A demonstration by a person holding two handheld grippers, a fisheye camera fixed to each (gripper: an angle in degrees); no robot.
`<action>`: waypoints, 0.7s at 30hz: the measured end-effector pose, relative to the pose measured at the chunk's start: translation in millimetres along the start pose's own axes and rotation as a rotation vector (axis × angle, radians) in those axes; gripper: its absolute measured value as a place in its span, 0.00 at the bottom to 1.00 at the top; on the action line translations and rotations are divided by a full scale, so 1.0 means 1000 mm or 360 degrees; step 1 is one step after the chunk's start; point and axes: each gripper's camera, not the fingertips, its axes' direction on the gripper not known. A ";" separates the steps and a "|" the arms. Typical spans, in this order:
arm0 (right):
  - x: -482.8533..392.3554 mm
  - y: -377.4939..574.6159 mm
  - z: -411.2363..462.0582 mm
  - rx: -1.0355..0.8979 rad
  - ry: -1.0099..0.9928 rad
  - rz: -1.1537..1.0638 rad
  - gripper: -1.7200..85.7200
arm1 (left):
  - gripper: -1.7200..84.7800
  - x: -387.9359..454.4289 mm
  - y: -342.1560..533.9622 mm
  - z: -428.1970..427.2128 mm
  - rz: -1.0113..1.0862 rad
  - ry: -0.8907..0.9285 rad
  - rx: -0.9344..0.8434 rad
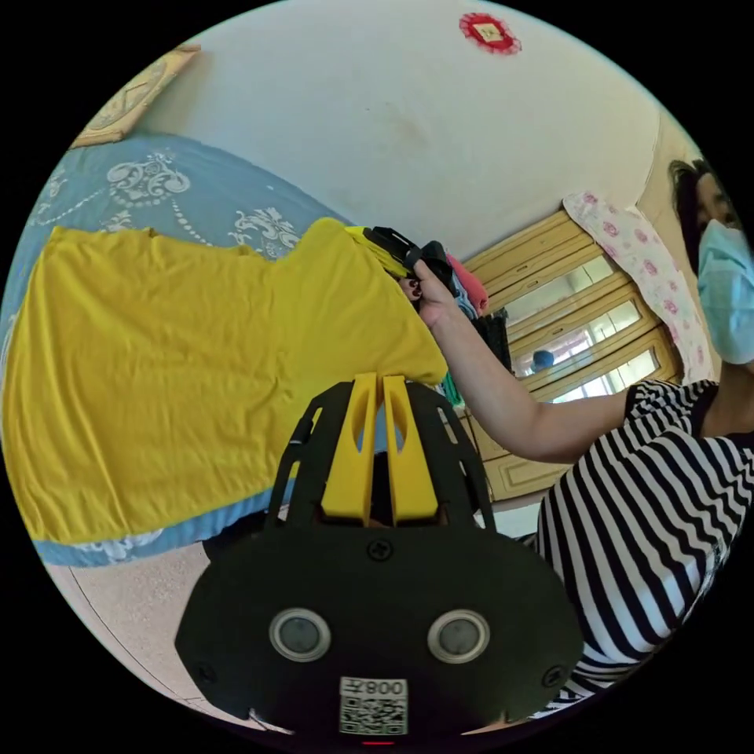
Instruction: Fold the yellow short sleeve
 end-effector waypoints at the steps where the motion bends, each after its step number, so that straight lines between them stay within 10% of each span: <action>1: -0.014 -0.007 0.021 -0.0033 -0.0004 -0.0041 0.03 | 0.04 -0.005 0.003 -0.014 -0.0026 -0.0012 0.0032; 21: -0.102 -0.058 0.343 -0.0588 0.0201 -0.0169 0.03 | 0.03 -0.177 0.126 -0.279 -0.0743 -0.0052 0.0625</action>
